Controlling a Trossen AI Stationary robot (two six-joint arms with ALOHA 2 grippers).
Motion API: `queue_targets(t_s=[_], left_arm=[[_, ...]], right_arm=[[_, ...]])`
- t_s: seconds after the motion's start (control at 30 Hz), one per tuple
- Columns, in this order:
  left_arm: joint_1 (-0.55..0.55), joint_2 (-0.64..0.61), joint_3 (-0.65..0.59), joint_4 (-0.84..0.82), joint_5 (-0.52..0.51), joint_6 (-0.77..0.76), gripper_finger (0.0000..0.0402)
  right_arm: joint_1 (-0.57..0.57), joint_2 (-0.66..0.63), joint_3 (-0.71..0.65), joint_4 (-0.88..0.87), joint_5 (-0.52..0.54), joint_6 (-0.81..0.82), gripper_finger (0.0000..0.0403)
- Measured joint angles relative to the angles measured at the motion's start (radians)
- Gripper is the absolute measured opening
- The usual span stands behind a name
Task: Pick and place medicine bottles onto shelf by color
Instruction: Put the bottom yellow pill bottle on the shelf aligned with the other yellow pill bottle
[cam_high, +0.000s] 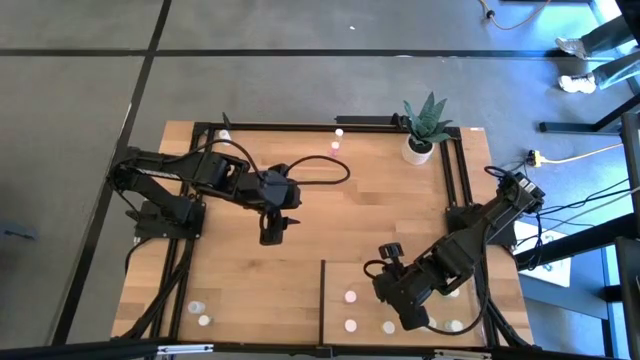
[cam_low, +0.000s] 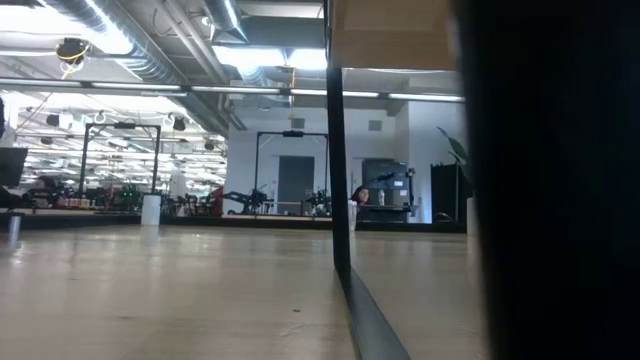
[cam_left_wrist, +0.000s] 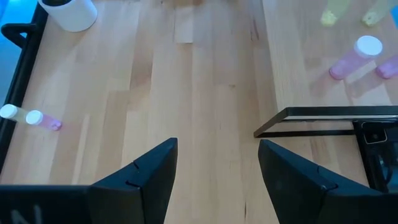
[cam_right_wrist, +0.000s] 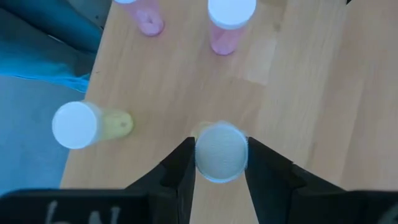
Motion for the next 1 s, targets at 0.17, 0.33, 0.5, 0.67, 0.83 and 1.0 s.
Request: queue_targets(t_s=[0.17, 0.33, 0.5, 0.67, 0.83, 1.0], left_arm=[[0.000, 0.000, 0.000, 0.000, 0.000, 0.000, 0.0218], [0.000, 0.000, 0.000, 0.001, 0.001, 0.000, 0.0218], [-0.001, 0.000, 0.000, 0.049, 0.088, 0.001, 0.0218], [-0.001, 0.000, 0.000, 0.070, 0.128, 0.036, 0.0218], [0.000, 0.000, 0.000, 0.070, 0.128, 0.039, 0.0218], [0.000, 0.000, 0.000, 0.071, 0.128, 0.039, 0.0218]], right_arm=[[0.000, 0.006, 0.000, 0.000, 0.002, 0.004, 0.0122], [0.009, 0.017, 0.000, -0.004, 0.002, 0.012, 0.0122], [0.008, 0.024, 0.000, -0.004, 0.002, 0.060, 0.0122], [0.008, 0.024, 0.000, -0.004, 0.003, 0.084, 0.0122], [0.008, 0.024, 0.000, -0.013, 0.003, 0.125, 0.0122], [0.008, 0.024, 0.000, -0.012, 0.003, 0.105, 0.0128]])
